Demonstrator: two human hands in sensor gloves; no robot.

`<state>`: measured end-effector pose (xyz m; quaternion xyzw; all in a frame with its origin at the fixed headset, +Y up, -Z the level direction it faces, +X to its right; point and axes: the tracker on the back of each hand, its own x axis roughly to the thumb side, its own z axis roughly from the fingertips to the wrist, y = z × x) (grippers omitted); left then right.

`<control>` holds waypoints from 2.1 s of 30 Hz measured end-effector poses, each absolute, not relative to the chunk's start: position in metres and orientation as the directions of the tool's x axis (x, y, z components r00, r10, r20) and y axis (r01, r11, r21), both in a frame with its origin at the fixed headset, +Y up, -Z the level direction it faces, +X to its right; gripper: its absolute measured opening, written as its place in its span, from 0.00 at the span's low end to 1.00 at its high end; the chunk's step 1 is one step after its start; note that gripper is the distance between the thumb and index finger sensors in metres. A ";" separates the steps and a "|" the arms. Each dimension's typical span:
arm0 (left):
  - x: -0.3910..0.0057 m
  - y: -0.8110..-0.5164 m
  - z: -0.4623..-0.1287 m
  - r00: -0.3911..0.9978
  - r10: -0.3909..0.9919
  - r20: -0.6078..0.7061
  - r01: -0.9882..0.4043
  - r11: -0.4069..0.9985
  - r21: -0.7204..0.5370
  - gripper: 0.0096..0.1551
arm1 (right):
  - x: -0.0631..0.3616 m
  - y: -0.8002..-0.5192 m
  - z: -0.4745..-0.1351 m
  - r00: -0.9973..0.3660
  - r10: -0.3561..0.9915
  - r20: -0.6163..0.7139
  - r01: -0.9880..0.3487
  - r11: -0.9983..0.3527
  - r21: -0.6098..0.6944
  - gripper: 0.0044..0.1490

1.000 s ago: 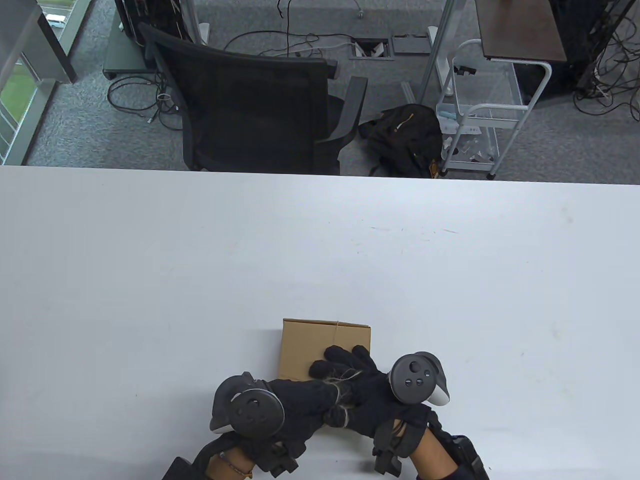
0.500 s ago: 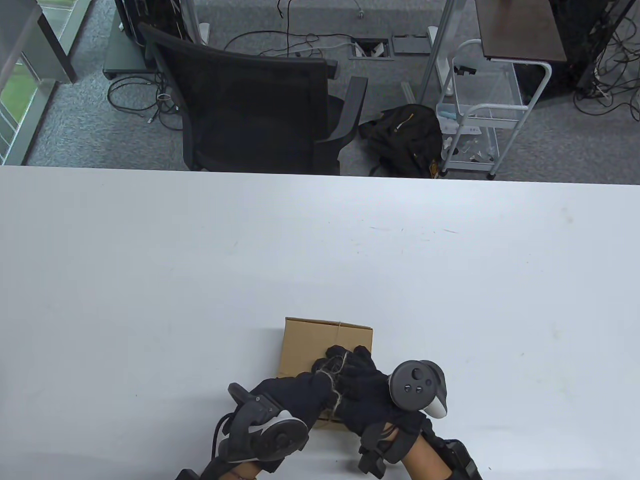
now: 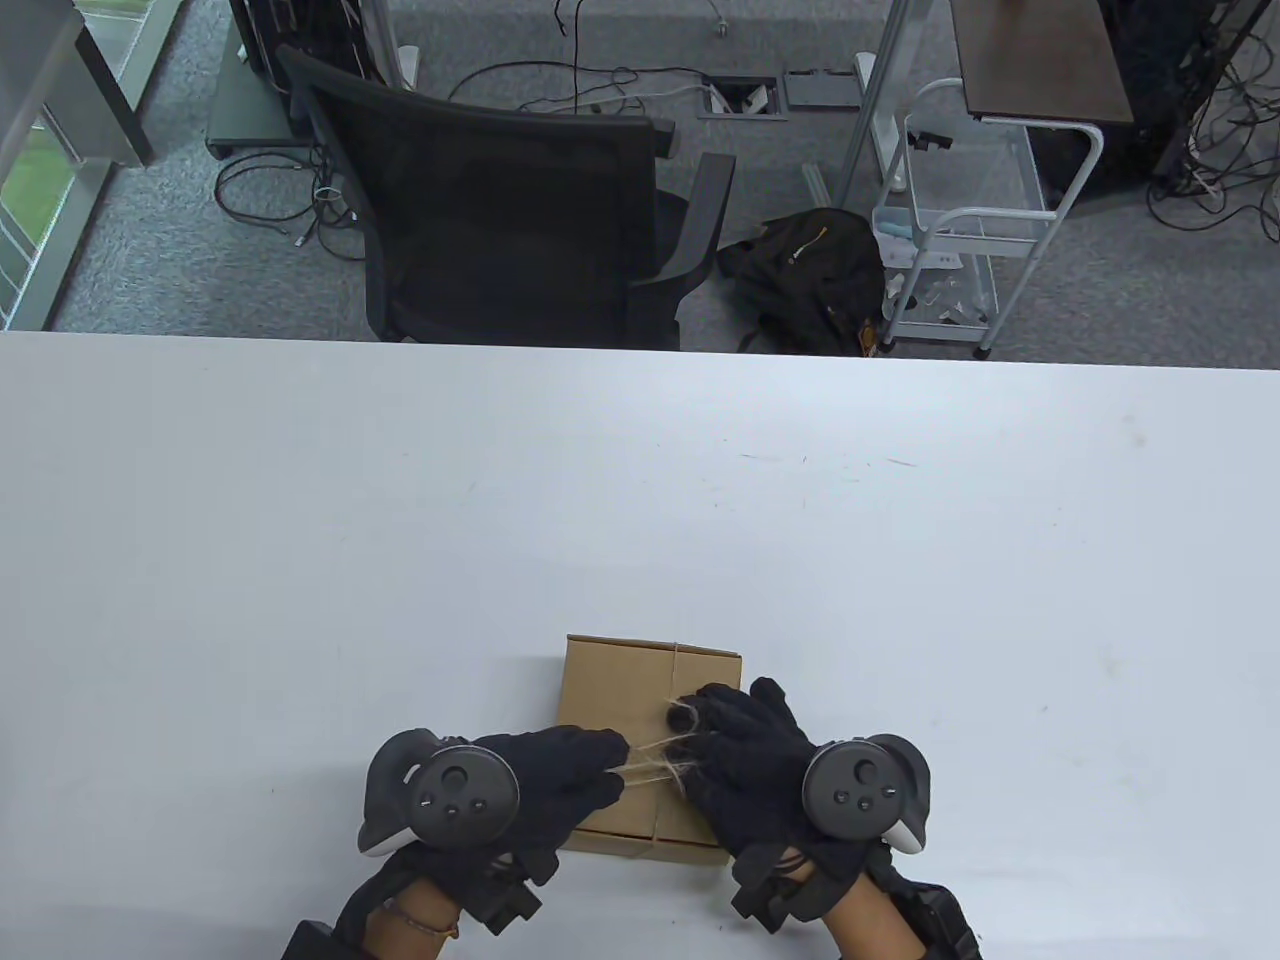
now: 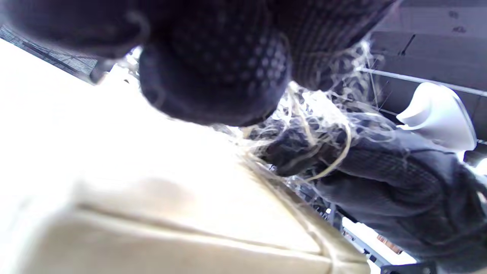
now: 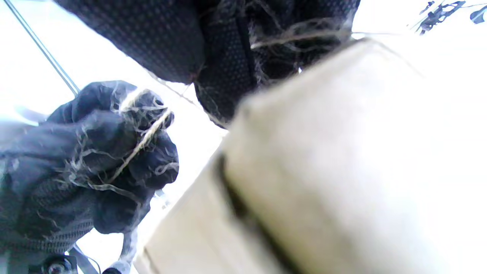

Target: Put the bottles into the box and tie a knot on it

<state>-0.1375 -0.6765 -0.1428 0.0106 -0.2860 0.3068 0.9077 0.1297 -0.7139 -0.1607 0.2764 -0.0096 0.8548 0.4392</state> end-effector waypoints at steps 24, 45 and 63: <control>-0.187 -0.679 -0.156 0.702 0.551 0.452 -0.599 0.799 -0.044 0.25 | 0.162 -0.699 -0.158 -0.760 0.470 0.449 -0.560 -0.824 -0.085 0.23; -0.214 -0.726 -0.179 0.753 0.634 0.175 -0.618 0.773 -0.145 0.25 | 0.173 -0.716 -0.171 -0.908 0.309 0.284 -0.286 -0.951 0.120 0.23; -0.271 -0.760 -0.187 0.830 0.540 -0.138 -0.553 0.829 -0.083 0.55 | 0.235 -0.764 -0.197 -0.935 0.350 0.051 -0.338 -0.928 0.158 0.52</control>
